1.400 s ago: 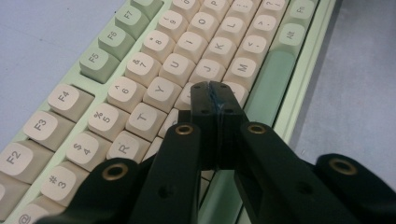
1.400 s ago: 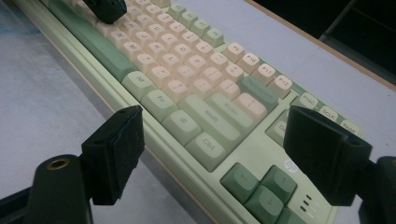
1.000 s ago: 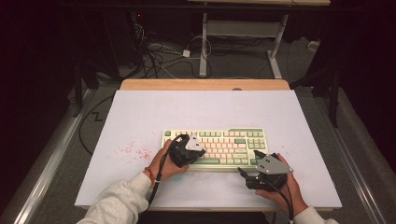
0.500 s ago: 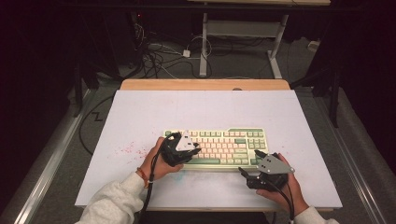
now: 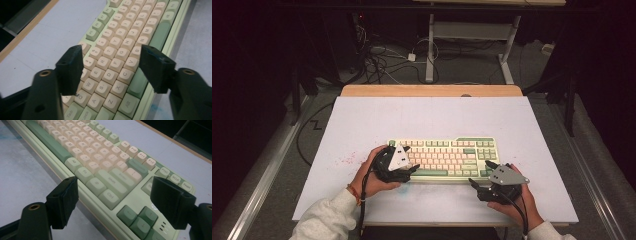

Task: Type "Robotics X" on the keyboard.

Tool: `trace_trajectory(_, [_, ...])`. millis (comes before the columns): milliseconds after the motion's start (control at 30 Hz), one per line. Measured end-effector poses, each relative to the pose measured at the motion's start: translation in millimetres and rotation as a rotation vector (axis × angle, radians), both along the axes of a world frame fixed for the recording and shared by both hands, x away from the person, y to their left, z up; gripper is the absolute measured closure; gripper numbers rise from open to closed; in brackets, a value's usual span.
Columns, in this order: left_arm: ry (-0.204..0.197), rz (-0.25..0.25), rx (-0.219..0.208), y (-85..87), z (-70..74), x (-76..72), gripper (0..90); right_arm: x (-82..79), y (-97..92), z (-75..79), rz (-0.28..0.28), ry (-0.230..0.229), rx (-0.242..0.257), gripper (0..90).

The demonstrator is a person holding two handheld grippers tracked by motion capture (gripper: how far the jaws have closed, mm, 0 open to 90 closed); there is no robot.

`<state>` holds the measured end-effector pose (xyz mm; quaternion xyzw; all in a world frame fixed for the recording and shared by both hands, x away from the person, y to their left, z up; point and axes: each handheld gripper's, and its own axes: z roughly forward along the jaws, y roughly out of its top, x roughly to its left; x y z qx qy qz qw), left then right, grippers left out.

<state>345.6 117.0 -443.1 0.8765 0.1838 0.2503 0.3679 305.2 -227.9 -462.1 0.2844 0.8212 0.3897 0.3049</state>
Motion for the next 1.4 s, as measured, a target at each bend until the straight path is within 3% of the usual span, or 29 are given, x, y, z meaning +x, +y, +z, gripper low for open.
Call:
trace_trajectory(300, [-0.032,0.038,-0.010,21.7,-5.9,-10.8,21.7,0.8,1.4,-0.4,0.022,0.021,0.006,33.8])
trace_trajectory(567, [-0.034,0.078,0.005,40.4,-13.8,-19.3,20.2,2.4,3.9,3.0,0.050,0.036,0.011,54.9])
trace_trajectory(767, [-0.004,0.103,0.007,52.3,-21.9,-25.6,19.5,8.2,8.1,6.0,0.073,0.067,0.002,77.2])
trace_trajectory(933, [0.008,0.123,0.016,59.6,-26.0,-31.2,19.5,16.1,14.4,7.9,0.105,0.097,-0.001,86.7])
trace_trajectory(1400, [0.039,0.159,0.022,73.6,-31.8,-42.0,19.5,47.8,41.1,11.7,0.135,0.126,-0.027,90.0])
